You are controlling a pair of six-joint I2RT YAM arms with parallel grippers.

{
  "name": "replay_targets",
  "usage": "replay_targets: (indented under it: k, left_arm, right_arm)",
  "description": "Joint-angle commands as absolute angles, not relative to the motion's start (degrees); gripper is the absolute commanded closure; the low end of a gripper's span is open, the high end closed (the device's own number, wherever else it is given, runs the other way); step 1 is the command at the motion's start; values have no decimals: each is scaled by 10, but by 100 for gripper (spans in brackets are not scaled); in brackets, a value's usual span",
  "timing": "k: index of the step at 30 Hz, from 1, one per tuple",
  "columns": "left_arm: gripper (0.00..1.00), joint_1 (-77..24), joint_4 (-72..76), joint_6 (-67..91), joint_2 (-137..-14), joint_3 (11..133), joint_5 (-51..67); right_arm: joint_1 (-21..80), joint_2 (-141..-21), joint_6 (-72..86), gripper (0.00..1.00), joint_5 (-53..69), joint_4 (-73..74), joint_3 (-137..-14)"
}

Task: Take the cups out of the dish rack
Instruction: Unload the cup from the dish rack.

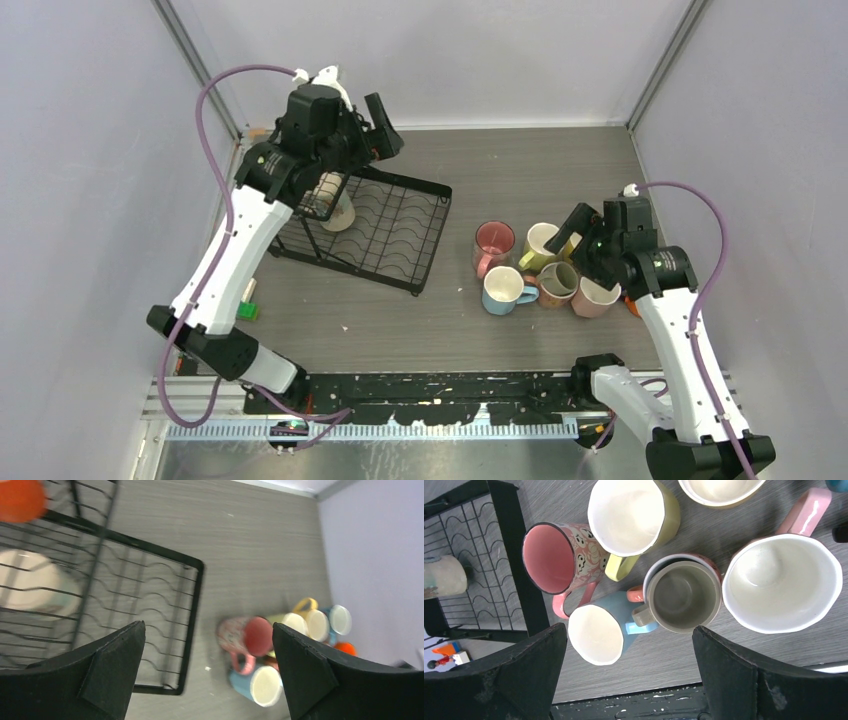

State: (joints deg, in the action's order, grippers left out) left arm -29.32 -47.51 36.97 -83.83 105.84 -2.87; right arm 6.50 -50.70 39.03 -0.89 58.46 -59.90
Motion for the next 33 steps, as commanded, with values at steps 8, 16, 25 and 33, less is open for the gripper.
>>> replay_targets:
  k: [8,16,25,33]
  left_arm:
    - [0,-204,-550,272,-957,1177,-190]
    - [0,-169,-573,265,-1069,1282,-222]
    - [0,-159,-588,275,-1156,1365,-262]
    - [0,-139,-569,303,-1170,1349,-275]
  right_arm:
    - [62,-491,378,0,33,566,-629]
    - [62,-482,385,0,59,575,-639]
    - [62,-466,378,0,60,598,-658]
    - [62,-458,382,0,64,599,-652]
